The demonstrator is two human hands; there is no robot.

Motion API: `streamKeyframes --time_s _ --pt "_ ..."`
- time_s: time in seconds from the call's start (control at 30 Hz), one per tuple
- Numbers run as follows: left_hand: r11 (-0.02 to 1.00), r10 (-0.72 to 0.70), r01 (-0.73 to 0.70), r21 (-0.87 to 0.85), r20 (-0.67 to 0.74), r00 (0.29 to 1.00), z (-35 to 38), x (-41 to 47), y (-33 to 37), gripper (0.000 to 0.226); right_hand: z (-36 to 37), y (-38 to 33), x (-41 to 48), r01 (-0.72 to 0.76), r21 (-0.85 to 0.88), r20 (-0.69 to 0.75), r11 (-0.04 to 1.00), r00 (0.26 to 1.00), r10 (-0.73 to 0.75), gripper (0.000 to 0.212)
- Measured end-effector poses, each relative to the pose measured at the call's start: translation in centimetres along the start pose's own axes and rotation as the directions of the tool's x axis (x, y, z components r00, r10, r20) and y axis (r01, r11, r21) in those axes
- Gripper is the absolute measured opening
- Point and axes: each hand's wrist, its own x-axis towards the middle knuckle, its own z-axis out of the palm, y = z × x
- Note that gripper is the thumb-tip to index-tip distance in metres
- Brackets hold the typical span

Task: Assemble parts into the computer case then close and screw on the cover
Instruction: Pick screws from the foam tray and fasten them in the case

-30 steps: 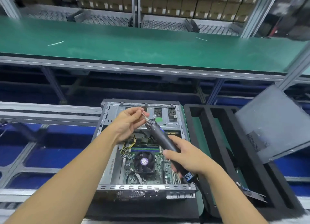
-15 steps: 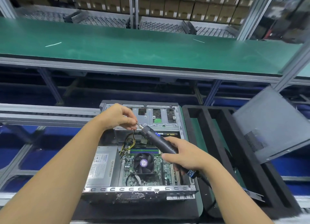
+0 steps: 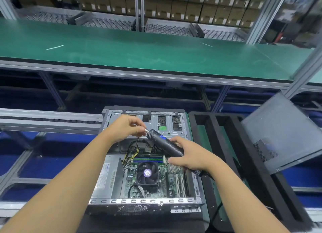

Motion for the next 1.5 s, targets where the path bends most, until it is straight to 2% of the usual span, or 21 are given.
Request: streamKeyframes --time_s 0.07,0.1,0.17,0.23,0.3,0.43,0.57,0.67,0.73,0.8,0.9,0.97,1.03,1.07,1.1,1.17,1.27,1.3,1.37,1.43,1.5 --pt "0.982 0.049 -0.049 0.181 0.008 0.999 -0.2 0.0 0.2 0.021 -0.4 0.0 0.3 -0.008 -0.035 -0.003 0.999 1.000 0.008 0.055" --pt "0.942 0.082 -0.084 0.325 0.018 0.996 -0.4 -0.1 0.4 0.036 -0.7 0.0 0.3 -0.014 -0.044 -0.004 0.999 1.000 0.013 0.054" --pt "0.799 0.161 -0.163 0.579 0.055 0.985 -0.3 -0.2 1.2 0.078 -1.2 -0.2 0.4 -0.025 -0.065 -0.004 0.998 1.000 0.024 0.053" --pt "0.599 0.233 -0.253 0.760 0.138 0.963 0.9 -0.1 2.2 0.101 -1.9 -0.7 0.5 -0.030 -0.095 0.003 0.995 1.000 0.030 0.051" --pt "0.434 0.263 -0.345 0.832 0.249 0.932 2.8 0.2 3.1 0.100 -2.7 -1.6 0.8 -0.023 -0.119 0.023 0.993 0.999 0.026 0.049" --pt "0.363 0.466 -0.418 0.833 0.226 0.855 5.9 1.0 3.7 0.065 -4.5 -3.5 1.6 -0.043 -0.120 0.053 0.992 0.997 0.050 0.053" --pt "0.428 0.649 -0.401 0.810 0.034 0.760 7.1 1.4 3.4 0.057 -4.7 -4.7 1.6 -0.119 0.301 0.105 0.946 0.990 0.091 0.044" --pt "0.503 0.728 -0.438 0.745 -0.092 0.680 8.0 1.8 3.4 0.032 -4.4 -5.7 1.5 -0.119 0.504 0.129 0.855 0.990 0.061 0.036" --pt "0.586 0.706 -0.455 0.671 -0.146 0.693 8.3 2.1 3.3 0.024 -4.0 -6.4 1.4 -0.120 0.604 0.154 0.788 0.987 0.033 0.035" --pt "0.701 0.631 -0.452 0.551 -0.183 0.754 8.4 2.3 3.3 0.021 -3.8 -6.1 1.3 -0.140 0.655 0.164 0.743 0.986 0.042 0.040" --pt "0.866 0.441 -0.365 0.341 -0.179 0.879 8.1 2.2 3.6 0.025 -4.4 -4.2 1.4 0.008 0.521 -0.023 0.854 1.000 0.005 0.022" --pt "0.928 0.328 -0.302 0.217 -0.098 0.940 7.9 2.2 4.1 0.022 -5.1 -2.8 1.2 0.237 0.254 -0.232 0.938 0.956 -0.179 0.045" --pt "0.964 0.247 -0.245 0.100 -0.011 0.969 8.1 2.5 4.7 0.019 -4.8 -2.2 1.0 0.467 -0.061 -0.267 0.882 0.844 -0.465 0.074" --pt "0.974 0.213 -0.215 0.068 0.036 0.976 8.4 2.8 4.9 0.022 -4.4 -2.2 1.2 0.547 -0.131 -0.245 0.827 0.790 -0.562 0.084" --pt "0.981 0.177 -0.183 0.071 0.090 0.980 8.8 3.1 5.0 0.027 -3.8 -2.3 1.6 0.599 -0.130 -0.257 0.790 0.749 -0.611 0.087" --pt "0.988 0.136 -0.145 0.053 0.141 0.981 9.7 3.6 5.2 0.027 -2.6 -3.2 2.7 0.645 -0.024 -0.407 0.763 0.691 -0.597 0.072" --pt "0.968 0.244 -0.244 -0.062 -0.008 0.970 10.7 4.0 7.2 0.017 -2.0 -4.6 4.3 0.643 0.194 -0.694 0.741 0.624 -0.360 0.033" --pt "0.952 0.301 -0.300 -0.059 -0.003 0.954 10.8 4.2 7.8 0.028 -2.4 -4.7 4.8 0.620 0.230 -0.753 0.750 0.602 -0.267 0.026" --pt "0.955 0.294 -0.291 -0.061 0.054 0.954 10.4 5.0 8.2 0.060 -3.8 -4.3 5.7 0.637 0.274 -0.799 0.720 0.567 -0.198 0.021" --pt "0.973 0.224 -0.225 0.057 0.031 0.974 8.9 6.0 7.0 0.066 -5.6 -3.7 6.3 0.704 0.305 -0.804 0.641 0.551 -0.223 0.024" --pt "0.982 0.174 -0.163 0.099 -0.116 0.978 7.3 6.1 5.5 0.063 -7.4 -3.1 6.6 0.724 0.318 -0.804 0.612 0.548 -0.231 0.030"
